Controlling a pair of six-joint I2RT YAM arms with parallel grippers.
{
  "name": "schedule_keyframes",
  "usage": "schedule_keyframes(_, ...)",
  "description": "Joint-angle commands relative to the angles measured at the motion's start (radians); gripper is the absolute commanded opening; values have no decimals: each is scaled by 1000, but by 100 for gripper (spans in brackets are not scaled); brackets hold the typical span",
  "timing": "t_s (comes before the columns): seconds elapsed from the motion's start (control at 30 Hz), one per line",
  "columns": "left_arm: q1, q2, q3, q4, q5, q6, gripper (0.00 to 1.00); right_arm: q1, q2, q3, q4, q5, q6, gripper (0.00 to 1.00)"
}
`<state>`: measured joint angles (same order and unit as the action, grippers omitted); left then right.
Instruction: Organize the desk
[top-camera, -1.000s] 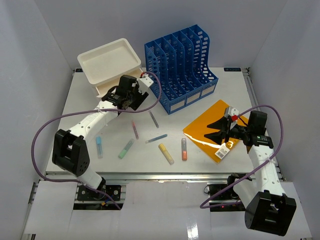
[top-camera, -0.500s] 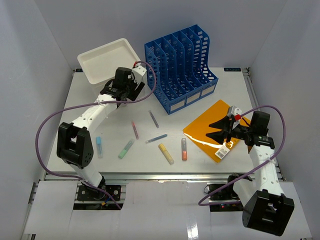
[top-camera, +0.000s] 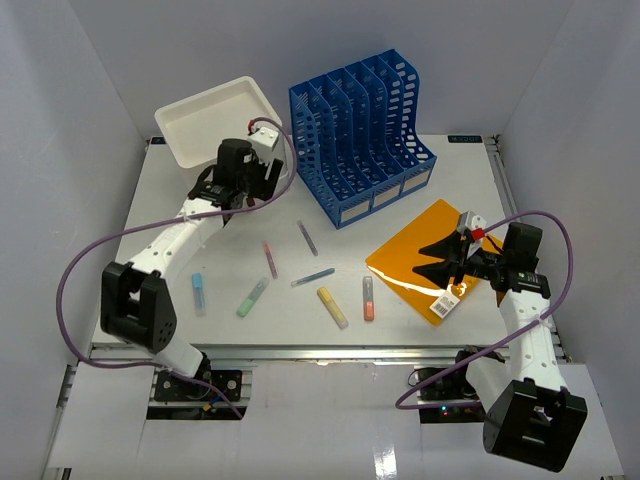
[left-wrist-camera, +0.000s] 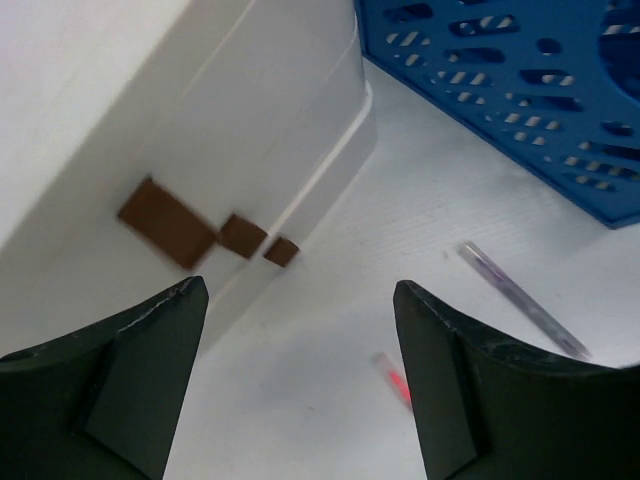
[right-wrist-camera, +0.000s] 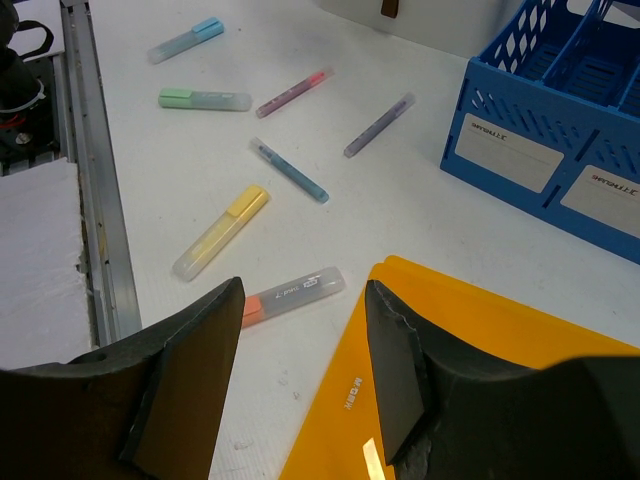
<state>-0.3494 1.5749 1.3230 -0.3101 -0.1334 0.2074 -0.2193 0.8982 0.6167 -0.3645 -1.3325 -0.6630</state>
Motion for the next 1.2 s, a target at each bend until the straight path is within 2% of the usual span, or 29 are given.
schedule_keyframes(0.0, 9, -225, -132, 106, 48, -249, 82, -10, 4, -5, 13, -30, 2, 58)
schedule_keyframes(0.07, 10, -288, -239, 170, -18, -372, 74, -11, 8, -6, 13, -30, 2, 58)
schedule_keyframes(0.13, 10, -304, -311, 217, -94, -466, 71, -15, 10, -7, 13, -29, 3, 58)
schedule_keyframes(0.4, 9, -196, -388, 367, -207, -606, 65, -21, 13, -9, 13, -30, 3, 59)
schedule_keyframes(0.7, 10, -12, -360, 555, -302, -603, 67, -25, 28, -6, 13, -39, 6, 59)
schedule_keyframes(1.0, 10, 134, -290, 664, -426, -589, 67, -26, 32, -3, 13, -48, 8, 59)
schedule_keyframes(1.17, 9, 178, -265, 685, -472, -586, 64, -25, 36, -2, 13, -51, 11, 59)
